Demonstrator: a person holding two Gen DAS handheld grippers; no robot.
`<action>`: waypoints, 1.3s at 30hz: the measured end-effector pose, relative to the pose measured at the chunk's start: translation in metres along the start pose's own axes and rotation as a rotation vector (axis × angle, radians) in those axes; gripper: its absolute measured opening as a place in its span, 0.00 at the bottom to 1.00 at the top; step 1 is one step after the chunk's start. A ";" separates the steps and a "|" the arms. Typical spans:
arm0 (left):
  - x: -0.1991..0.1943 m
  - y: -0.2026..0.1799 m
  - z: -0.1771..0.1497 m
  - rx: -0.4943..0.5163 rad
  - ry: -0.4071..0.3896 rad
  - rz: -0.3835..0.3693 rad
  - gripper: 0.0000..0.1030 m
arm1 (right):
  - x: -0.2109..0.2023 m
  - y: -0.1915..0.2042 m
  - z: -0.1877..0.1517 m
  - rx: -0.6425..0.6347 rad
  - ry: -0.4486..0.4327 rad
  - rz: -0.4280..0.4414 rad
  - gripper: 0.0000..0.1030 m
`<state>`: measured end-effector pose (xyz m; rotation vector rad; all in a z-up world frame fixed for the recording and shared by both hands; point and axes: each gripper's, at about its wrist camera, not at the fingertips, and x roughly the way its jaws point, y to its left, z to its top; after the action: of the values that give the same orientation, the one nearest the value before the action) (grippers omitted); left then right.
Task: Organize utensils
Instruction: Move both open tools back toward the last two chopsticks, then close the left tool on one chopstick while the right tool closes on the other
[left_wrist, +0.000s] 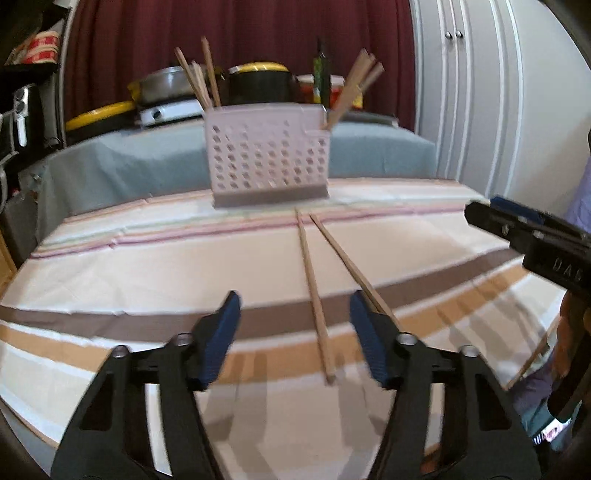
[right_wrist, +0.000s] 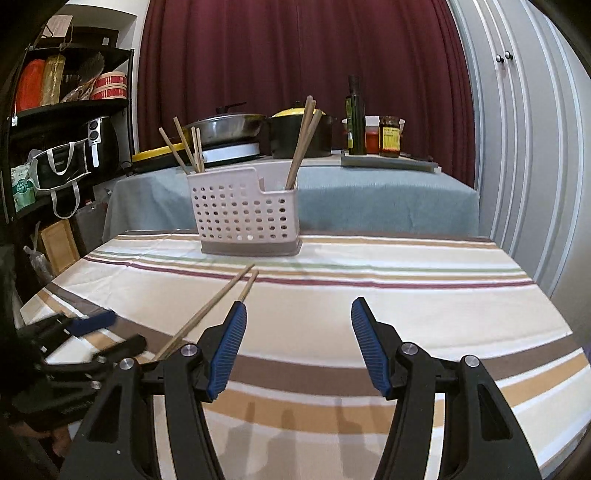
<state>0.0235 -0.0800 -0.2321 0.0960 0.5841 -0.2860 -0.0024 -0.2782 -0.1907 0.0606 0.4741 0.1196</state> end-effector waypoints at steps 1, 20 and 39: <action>0.003 -0.001 -0.002 0.001 0.012 -0.003 0.46 | 0.000 0.000 -0.001 0.001 0.001 -0.001 0.57; 0.018 -0.003 -0.015 0.022 0.050 -0.048 0.06 | 0.002 0.012 -0.016 -0.006 0.014 0.027 0.57; -0.018 0.055 -0.031 -0.001 0.031 0.066 0.06 | 0.021 0.068 -0.045 -0.074 0.088 0.131 0.56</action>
<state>0.0086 -0.0175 -0.2472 0.1182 0.6110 -0.2203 -0.0111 -0.2067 -0.2339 0.0142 0.5535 0.2689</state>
